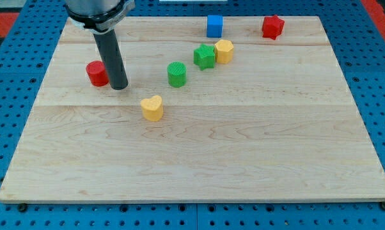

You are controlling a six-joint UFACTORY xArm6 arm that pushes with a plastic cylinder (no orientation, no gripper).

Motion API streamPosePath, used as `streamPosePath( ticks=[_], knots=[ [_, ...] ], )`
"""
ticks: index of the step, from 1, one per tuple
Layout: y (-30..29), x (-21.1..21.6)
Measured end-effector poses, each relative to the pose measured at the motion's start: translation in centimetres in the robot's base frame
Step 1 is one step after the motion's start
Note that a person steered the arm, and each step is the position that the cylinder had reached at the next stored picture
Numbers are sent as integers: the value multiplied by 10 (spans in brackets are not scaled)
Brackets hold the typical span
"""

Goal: Push the red circle towards the left center of the board

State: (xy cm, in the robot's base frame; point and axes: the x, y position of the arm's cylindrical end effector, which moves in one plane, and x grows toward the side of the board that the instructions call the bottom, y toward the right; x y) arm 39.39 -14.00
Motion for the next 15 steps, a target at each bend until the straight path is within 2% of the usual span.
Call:
streamPosePath(
  ticks=[1,3,4,5,6,7,8,9,10,11,13,15],
  knots=[
    [-9,-14],
    [-9,-14],
    [-9,33],
    [-59,63],
    [-137,50],
    [-138,6],
    [-82,-9],
    [0,-10],
    [-30,-41],
    [-3,-71],
    [8,-81],
    [65,-80]
  ],
)
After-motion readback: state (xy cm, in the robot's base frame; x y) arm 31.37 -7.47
